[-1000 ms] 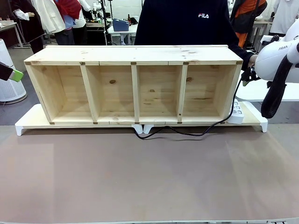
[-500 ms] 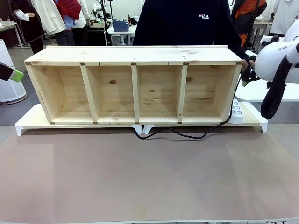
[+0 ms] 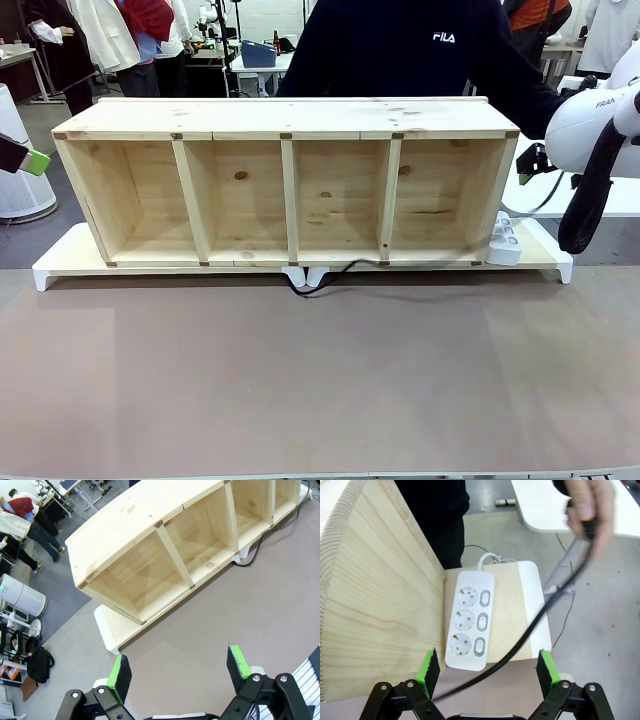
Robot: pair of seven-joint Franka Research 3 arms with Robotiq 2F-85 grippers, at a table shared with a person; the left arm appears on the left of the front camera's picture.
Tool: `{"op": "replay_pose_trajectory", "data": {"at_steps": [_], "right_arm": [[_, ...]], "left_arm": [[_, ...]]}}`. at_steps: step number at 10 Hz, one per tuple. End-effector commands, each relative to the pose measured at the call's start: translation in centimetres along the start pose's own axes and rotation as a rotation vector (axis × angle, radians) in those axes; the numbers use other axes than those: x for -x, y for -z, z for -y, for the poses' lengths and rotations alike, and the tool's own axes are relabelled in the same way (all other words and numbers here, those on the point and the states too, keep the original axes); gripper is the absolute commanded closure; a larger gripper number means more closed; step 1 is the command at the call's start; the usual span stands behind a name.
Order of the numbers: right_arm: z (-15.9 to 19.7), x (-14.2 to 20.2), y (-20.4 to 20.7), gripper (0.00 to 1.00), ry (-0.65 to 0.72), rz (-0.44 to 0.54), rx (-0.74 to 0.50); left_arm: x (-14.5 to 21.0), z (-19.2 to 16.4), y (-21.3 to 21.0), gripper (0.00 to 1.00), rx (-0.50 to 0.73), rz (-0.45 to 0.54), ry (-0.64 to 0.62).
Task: Perform cable management.
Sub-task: Release the Power Cable when the human grasps it.
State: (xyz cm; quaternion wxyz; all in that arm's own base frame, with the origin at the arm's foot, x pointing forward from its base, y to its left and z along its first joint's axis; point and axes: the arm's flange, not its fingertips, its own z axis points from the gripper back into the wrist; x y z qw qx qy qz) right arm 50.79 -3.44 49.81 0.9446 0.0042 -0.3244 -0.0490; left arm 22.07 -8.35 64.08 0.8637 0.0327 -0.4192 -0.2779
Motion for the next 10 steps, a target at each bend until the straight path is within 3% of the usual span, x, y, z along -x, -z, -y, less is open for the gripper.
{"op": "replay_pose_trajectory", "data": {"at_steps": [1, 10], "right_arm": [[0.03, 0.09, 0.06, 0.0, 0.002, -0.009, -0.001], [0.03, 0.09, 0.06, 0.0, 0.002, -0.009, -0.001]], "left_arm": [[0.05, 0.07, 0.21, 0.0, 0.0, 0.007, 0.0], [0.05, 0.07, 0.21, 0.0, 0.0, 0.007, 0.0]]}}
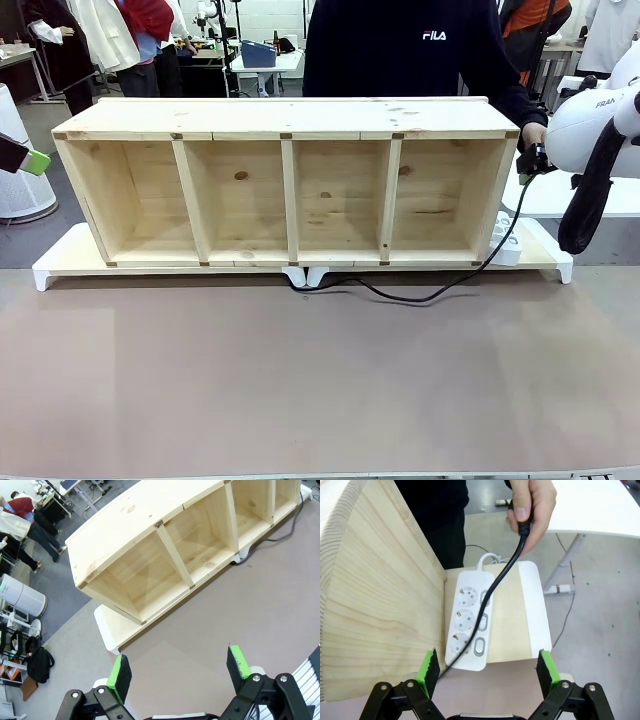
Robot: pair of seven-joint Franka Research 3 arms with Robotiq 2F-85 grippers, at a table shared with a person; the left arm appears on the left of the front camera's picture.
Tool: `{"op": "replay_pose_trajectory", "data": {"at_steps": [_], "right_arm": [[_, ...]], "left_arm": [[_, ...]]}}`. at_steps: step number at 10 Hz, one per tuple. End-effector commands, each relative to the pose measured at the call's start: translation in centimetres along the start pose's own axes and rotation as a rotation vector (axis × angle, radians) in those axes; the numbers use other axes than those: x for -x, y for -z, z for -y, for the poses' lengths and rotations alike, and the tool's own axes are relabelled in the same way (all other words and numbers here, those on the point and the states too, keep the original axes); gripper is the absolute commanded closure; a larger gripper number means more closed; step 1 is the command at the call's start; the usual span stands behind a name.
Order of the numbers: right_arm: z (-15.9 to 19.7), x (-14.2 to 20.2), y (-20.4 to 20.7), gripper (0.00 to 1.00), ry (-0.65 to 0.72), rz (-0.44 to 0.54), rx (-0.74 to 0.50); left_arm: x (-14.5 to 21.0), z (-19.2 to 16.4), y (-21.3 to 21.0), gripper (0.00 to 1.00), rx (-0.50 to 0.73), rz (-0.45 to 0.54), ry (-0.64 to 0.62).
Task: Perform cable management.
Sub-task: Release the Power Cable when the human grasps it.
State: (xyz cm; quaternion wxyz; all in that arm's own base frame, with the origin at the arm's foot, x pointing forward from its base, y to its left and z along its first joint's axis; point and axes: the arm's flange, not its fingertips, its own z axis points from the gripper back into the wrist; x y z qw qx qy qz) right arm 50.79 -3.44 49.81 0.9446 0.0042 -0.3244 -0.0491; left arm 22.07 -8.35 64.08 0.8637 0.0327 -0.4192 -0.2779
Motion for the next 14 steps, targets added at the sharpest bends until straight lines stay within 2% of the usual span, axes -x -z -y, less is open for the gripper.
{"op": "replay_pose_trajectory", "data": {"at_steps": [1, 14], "right_arm": [[0.03, 0.09, 0.06, 0.0, 0.002, -0.009, -0.001], [0.03, 0.09, 0.06, 0.0, 0.002, -0.009, -0.001]], "left_arm": [[0.05, 0.07, 0.21, 0.0, 0.0, 0.007, 0.0], [0.05, 0.07, 0.21, 0.0, 0.0, 0.007, 0.0]]}}
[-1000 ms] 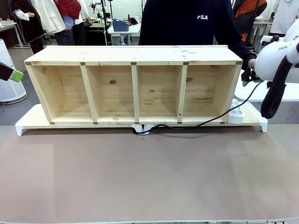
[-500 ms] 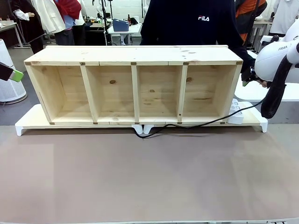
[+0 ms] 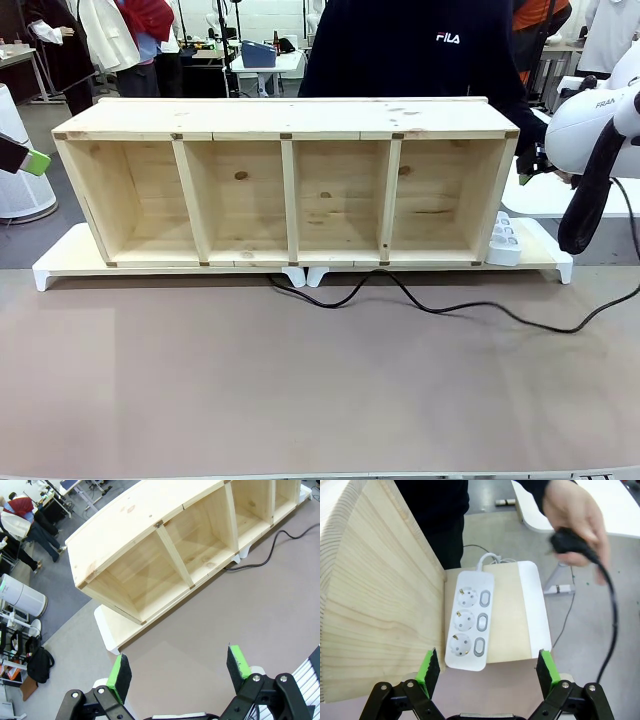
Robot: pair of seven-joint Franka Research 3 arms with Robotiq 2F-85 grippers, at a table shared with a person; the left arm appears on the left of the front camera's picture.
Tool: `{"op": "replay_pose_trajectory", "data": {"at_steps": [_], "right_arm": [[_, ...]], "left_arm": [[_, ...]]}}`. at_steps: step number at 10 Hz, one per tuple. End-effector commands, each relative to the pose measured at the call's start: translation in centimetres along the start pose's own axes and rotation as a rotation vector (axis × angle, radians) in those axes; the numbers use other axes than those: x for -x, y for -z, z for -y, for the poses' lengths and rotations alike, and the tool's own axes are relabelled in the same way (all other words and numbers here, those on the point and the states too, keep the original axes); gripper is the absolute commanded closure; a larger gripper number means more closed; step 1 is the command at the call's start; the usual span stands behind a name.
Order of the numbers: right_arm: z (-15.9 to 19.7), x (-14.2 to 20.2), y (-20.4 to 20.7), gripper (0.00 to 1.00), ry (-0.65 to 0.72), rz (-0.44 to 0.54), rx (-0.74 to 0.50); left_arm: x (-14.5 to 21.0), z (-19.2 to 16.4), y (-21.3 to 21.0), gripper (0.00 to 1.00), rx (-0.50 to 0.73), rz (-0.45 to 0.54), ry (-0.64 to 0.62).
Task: Perform cable management.
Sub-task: Release the Power Cable when the human grasps it.
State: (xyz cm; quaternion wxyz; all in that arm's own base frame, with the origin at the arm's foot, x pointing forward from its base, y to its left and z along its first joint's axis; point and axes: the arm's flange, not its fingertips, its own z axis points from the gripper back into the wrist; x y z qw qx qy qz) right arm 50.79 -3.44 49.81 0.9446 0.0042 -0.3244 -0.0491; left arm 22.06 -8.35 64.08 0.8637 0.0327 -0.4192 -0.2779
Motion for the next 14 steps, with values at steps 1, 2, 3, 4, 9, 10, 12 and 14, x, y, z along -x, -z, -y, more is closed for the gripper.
{"op": "replay_pose_trajectory", "data": {"at_steps": [1, 2, 3, 4, 9, 10, 12, 14], "right_arm": [[0.03, 0.09, 0.06, 0.0, 0.002, -0.009, -0.001], [0.03, 0.09, 0.06, 0.0, 0.002, -0.009, -0.001], [0.03, 0.09, 0.06, 0.0, 0.002, -0.009, -0.001], [0.03, 0.09, 0.06, 0.0, 0.002, -0.009, -0.001], [0.03, 0.09, 0.06, 0.0, 0.002, -0.009, -0.001], [0.03, 0.09, 0.06, 0.0, 0.002, -0.009, -0.001], [0.03, 0.09, 0.06, 0.0, 0.002, -0.009, -0.001], [0.03, 0.09, 0.06, 0.0, 0.002, -0.009, -0.001]], "left_arm": [[0.05, 0.07, 0.21, 0.0, 0.0, 0.007, 0.0], [0.05, 0.07, 0.21, 0.0, 0.0, 0.007, 0.0], [0.05, 0.07, 0.21, 0.0, 0.0, 0.007, 0.0], [0.05, 0.07, 0.21, 0.0, 0.0, 0.007, 0.0], [0.05, 0.07, 0.21, 0.0, 0.0, 0.007, 0.0], [0.05, 0.07, 0.21, 0.0, 0.0, 0.007, 0.0], [0.05, 0.07, 0.21, 0.0, 0.0, 0.007, 0.0], [0.05, 0.07, 0.21, 0.0, 0.0, 0.007, 0.0]]}}
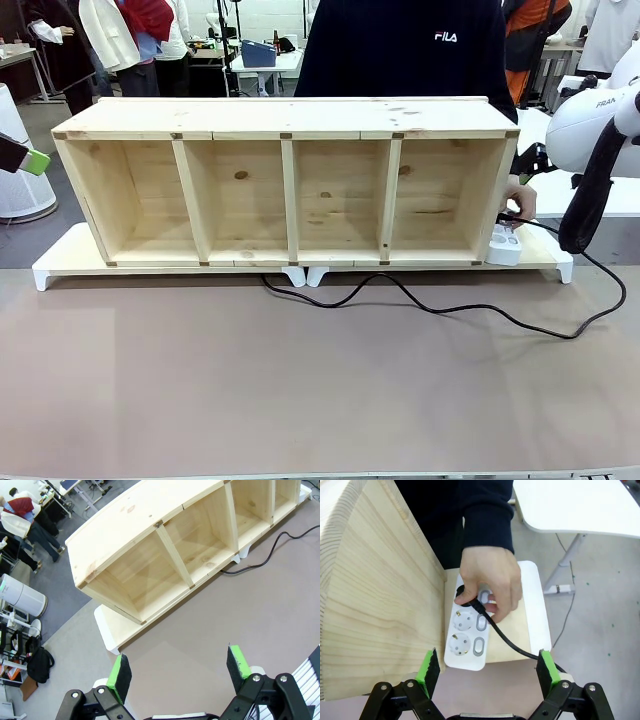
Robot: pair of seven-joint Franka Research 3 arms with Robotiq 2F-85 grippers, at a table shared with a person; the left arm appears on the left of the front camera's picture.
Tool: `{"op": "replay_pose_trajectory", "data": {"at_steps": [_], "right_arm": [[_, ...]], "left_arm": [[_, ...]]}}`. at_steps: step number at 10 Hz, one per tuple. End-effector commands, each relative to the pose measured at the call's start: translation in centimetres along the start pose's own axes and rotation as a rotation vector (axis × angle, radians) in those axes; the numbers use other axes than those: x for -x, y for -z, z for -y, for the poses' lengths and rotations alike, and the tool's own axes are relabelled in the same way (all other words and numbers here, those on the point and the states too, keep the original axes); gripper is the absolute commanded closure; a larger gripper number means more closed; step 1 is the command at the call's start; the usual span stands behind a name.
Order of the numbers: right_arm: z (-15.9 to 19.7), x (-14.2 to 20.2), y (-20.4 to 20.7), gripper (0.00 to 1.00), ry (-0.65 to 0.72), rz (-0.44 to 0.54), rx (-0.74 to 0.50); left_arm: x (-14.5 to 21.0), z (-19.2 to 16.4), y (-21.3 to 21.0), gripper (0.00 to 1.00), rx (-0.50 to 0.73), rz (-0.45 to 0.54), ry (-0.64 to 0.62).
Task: Perform cable management.
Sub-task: Release the Power Cable when the human grasps it.
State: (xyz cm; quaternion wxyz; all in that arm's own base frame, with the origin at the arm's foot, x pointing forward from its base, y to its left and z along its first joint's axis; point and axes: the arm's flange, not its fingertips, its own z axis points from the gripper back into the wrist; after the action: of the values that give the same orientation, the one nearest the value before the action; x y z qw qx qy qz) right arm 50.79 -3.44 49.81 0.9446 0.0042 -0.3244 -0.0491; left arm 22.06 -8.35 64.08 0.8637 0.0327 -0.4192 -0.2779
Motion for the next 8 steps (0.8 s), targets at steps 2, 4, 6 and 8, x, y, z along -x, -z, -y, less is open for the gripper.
{"op": "replay_pose_trajectory", "data": {"at_steps": [2, 4, 6, 8], "right_arm": [[0.03, 0.09, 0.06, 0.0, 0.002, -0.009, -0.001], [0.03, 0.09, 0.06, 0.0, 0.002, -0.009, -0.001], [0.03, 0.09, 0.06, 0.0, 0.002, -0.009, -0.001], [0.03, 0.09, 0.06, 0.0, 0.002, -0.009, -0.001]], "left_arm": [[0.05, 0.07, 0.21, 0.0, 0.0, 0.007, 0.0], [0.05, 0.07, 0.21, 0.0, 0.0, 0.007, 0.0], [0.05, 0.07, 0.21, 0.0, 0.0, 0.007, 0.0], [0.05, 0.07, 0.21, 0.0, 0.0, 0.007, 0.0]]}}
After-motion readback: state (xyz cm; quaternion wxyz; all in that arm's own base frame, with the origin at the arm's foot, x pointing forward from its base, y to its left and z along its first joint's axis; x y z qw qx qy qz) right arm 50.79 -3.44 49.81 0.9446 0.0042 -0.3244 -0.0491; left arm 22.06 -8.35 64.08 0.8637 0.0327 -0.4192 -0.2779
